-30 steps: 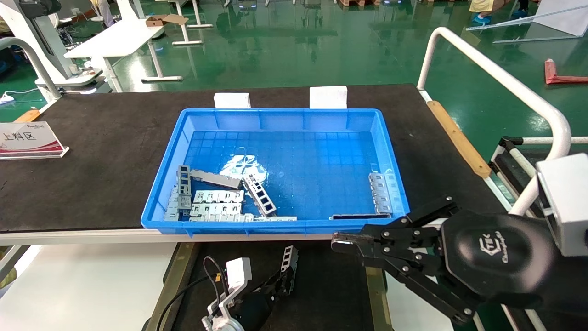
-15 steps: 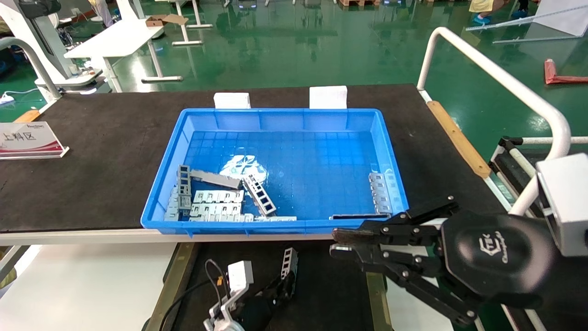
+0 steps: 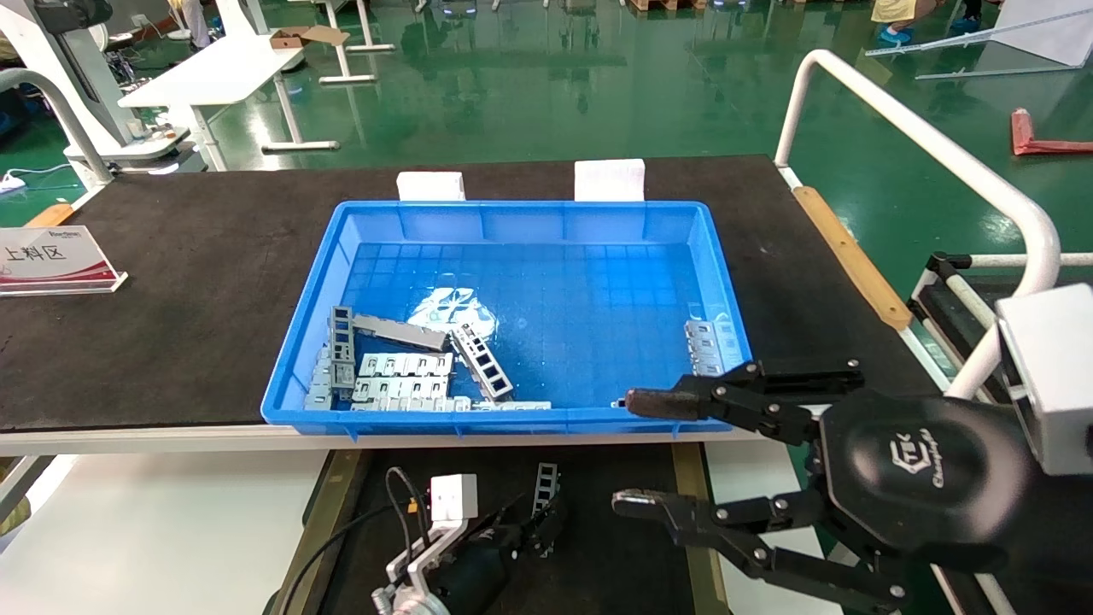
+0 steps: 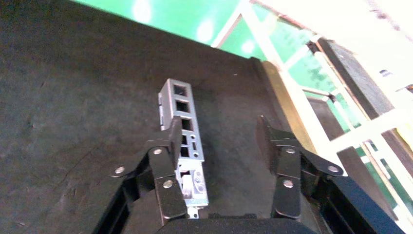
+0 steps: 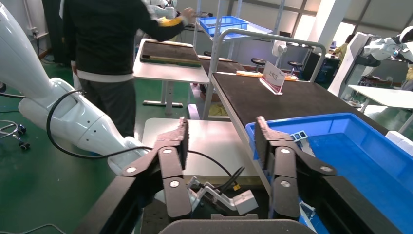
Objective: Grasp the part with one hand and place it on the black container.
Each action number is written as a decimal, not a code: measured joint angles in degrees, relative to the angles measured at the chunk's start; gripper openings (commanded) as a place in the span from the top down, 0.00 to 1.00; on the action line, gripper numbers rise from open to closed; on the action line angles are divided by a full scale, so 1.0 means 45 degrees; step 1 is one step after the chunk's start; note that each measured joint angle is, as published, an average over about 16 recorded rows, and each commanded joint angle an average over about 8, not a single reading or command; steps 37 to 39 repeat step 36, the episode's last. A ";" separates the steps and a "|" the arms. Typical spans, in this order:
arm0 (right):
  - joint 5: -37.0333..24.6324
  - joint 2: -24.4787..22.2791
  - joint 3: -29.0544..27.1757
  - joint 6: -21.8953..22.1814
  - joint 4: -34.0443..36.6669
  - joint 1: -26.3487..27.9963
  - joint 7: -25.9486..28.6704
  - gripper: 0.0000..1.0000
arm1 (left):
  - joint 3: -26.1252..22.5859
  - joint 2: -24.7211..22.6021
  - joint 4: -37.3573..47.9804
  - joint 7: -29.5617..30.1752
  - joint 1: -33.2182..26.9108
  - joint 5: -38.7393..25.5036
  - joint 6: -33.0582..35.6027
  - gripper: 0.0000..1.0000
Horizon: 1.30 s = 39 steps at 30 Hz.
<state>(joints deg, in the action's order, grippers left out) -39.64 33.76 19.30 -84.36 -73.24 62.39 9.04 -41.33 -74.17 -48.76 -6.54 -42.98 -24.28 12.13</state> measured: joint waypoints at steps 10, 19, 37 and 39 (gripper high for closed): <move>0.0002 -0.0001 0.0003 0.0001 0.0000 0.0001 -0.0001 0.00 | -0.0368 0.2171 -0.1754 0.0103 0.0736 -0.0287 0.2055 0.00; 0.0004 -0.0002 0.0006 0.0002 0.0000 0.0001 -0.0003 0.00 | -0.0992 0.4527 -0.3517 0.1091 0.0945 -0.0365 0.3476 0.00; 0.0006 -0.0004 0.0009 0.0004 0.0000 0.0002 -0.0005 0.00 | -0.1015 0.7309 -0.5441 0.1783 0.0916 -0.0363 0.4741 0.00; 0.0006 -0.0004 0.0009 0.0004 0.0000 0.0002 -0.0005 0.00 | -0.1015 0.7309 -0.5441 0.1783 0.0916 -0.0363 0.4741 0.00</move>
